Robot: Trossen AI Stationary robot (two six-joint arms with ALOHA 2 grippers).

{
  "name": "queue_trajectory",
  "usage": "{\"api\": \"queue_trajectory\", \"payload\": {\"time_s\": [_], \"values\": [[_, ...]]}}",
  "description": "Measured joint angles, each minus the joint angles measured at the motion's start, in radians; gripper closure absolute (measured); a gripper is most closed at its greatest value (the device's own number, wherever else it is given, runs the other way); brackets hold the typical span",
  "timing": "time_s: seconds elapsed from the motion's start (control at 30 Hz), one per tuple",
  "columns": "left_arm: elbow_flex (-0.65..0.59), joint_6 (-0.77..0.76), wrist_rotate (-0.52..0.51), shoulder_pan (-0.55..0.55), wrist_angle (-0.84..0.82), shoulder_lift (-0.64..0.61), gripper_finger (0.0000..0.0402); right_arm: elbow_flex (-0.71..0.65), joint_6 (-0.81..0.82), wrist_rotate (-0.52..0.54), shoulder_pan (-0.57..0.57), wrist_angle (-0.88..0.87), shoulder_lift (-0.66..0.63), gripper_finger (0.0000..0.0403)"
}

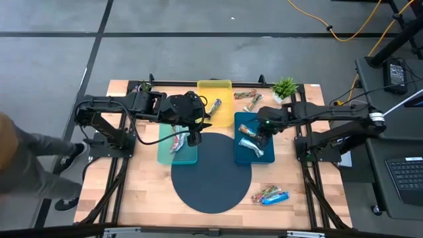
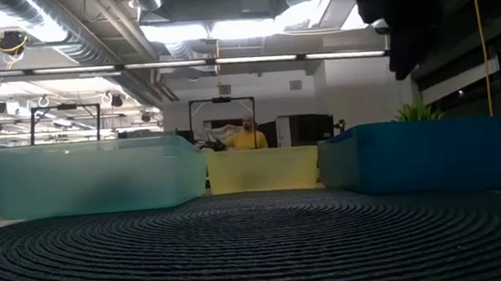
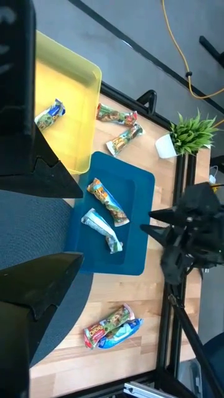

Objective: Pick and place Granola Bars by type
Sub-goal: Put the red granola bar into the light blue bin

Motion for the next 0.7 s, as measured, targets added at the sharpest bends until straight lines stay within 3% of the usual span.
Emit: {"api": "queue_trajectory", "payload": {"time_s": [0.7], "values": [[0.0, 0.0, 0.003, 0.0, 0.0, 0.0, 0.0258, 0.001, 0.037, -0.031, 0.078, -0.003, -0.074, 0.0243]]}}
